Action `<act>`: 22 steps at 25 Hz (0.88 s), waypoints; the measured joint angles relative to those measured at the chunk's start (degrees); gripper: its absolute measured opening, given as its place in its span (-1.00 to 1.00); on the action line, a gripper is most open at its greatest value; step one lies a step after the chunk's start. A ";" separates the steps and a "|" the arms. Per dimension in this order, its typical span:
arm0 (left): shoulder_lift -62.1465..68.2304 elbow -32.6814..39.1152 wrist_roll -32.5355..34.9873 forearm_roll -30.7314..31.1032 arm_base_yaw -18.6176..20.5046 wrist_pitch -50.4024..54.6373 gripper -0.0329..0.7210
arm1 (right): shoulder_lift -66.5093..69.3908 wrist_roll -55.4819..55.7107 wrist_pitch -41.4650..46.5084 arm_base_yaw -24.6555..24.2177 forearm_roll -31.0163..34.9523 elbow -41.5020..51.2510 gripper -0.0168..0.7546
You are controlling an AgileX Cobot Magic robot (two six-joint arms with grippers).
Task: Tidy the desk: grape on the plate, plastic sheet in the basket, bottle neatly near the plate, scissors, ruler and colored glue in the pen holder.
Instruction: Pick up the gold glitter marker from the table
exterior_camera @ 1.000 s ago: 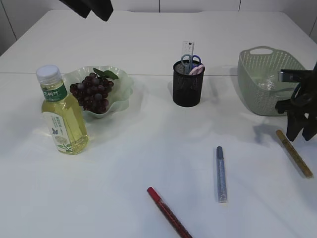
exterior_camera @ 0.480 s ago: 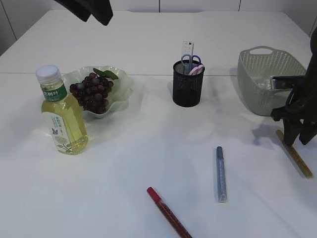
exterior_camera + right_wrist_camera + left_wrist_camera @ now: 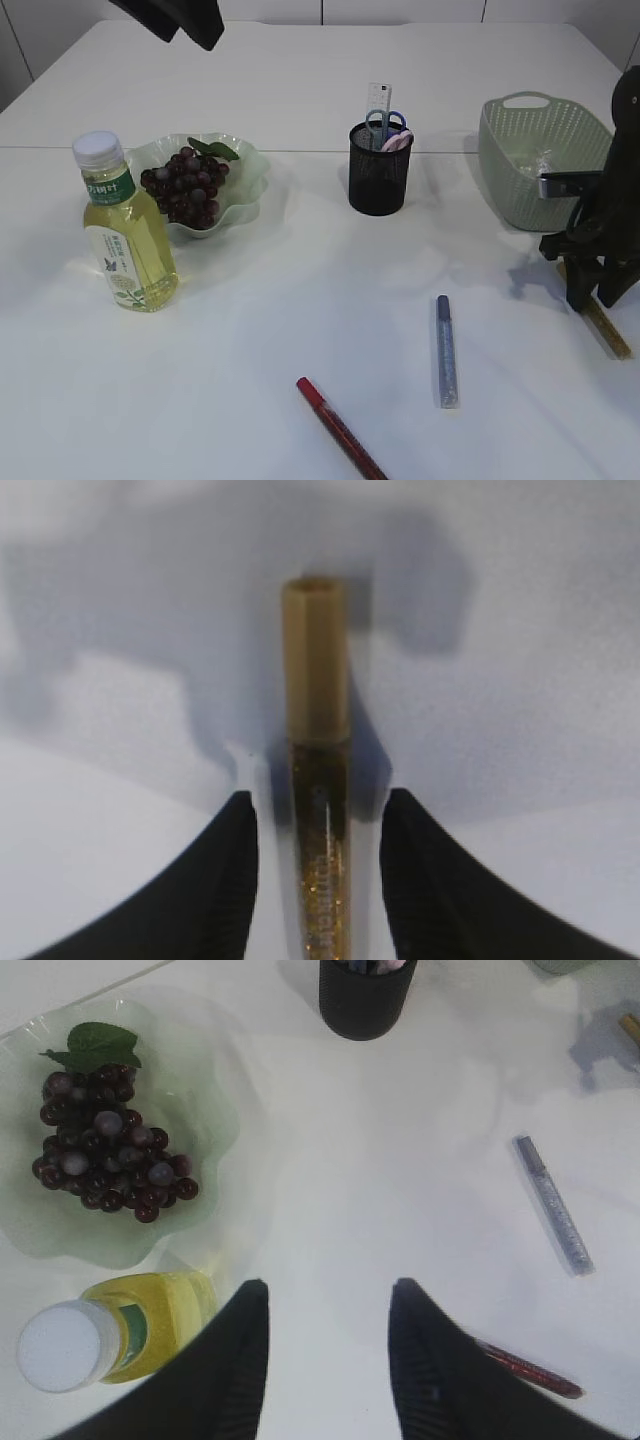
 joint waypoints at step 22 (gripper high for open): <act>0.00 0.00 0.00 0.12 0.00 0.00 -0.12 | 0.93 0.00 0.39 0.00 -0.27 -0.04 -0.13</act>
